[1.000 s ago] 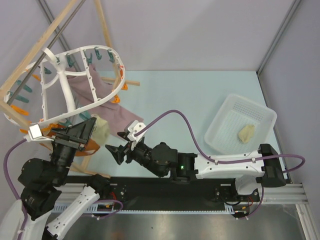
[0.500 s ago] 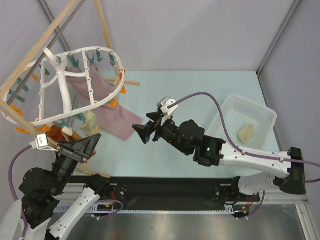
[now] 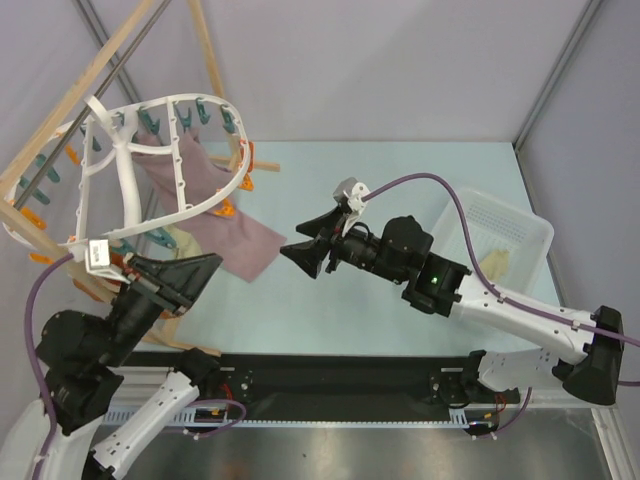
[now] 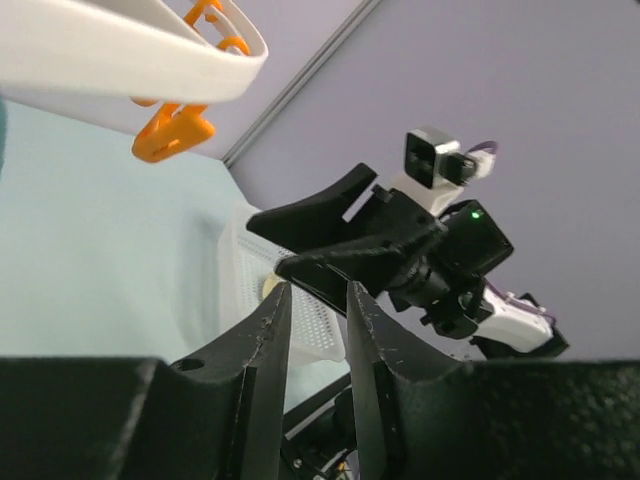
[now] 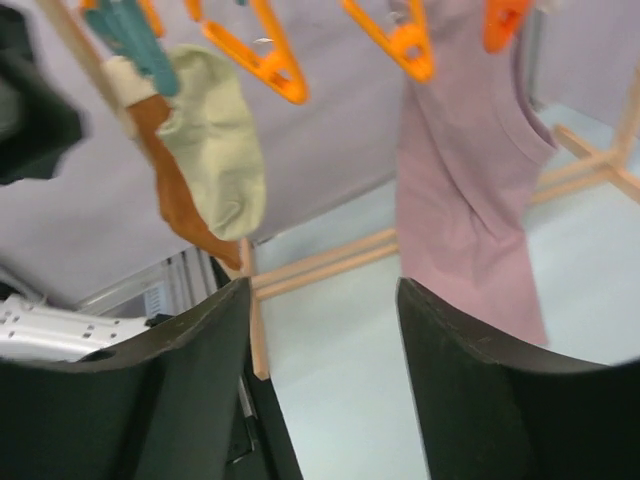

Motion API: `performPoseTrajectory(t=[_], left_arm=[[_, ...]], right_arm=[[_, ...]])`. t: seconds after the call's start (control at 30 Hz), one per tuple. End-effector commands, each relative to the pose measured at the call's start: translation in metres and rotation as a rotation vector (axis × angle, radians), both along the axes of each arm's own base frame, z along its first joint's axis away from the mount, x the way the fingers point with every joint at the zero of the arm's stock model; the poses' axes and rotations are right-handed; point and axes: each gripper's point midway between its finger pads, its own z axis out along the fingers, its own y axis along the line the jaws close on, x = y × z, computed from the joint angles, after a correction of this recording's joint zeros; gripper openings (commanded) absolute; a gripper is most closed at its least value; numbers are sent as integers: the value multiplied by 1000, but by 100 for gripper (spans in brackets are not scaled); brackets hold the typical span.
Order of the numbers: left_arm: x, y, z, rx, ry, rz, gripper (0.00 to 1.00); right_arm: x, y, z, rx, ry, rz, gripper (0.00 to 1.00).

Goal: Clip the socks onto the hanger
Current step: Open the clamp at the hanger.

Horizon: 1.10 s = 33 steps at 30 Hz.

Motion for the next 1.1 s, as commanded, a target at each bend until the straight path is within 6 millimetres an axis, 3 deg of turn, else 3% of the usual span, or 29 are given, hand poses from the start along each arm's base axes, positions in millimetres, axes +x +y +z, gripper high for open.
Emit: performPoseTrajectory(t=[0.0, 0.1, 0.37, 0.47, 0.63, 1.07], left_arm=[[12, -6, 7, 67, -40, 12, 32], [14, -3, 10, 59, -65, 31, 32], [10, 11, 2, 97, -80, 88, 31], [7, 14, -1, 127, -87, 93, 31], [5, 15, -2, 138, -102, 97, 31], [1, 14, -4, 128, -114, 81, 32]], right_arm=[[-28, 13, 35, 50, -181, 244, 71], [-24, 28, 25, 0, -224, 336, 74], [8, 39, 32, 97, -370, 441, 75], [8, 43, 41, 147, -416, 504, 76], [20, 64, 34, 118, -417, 535, 78], [33, 92, 53, 204, -383, 565, 74]])
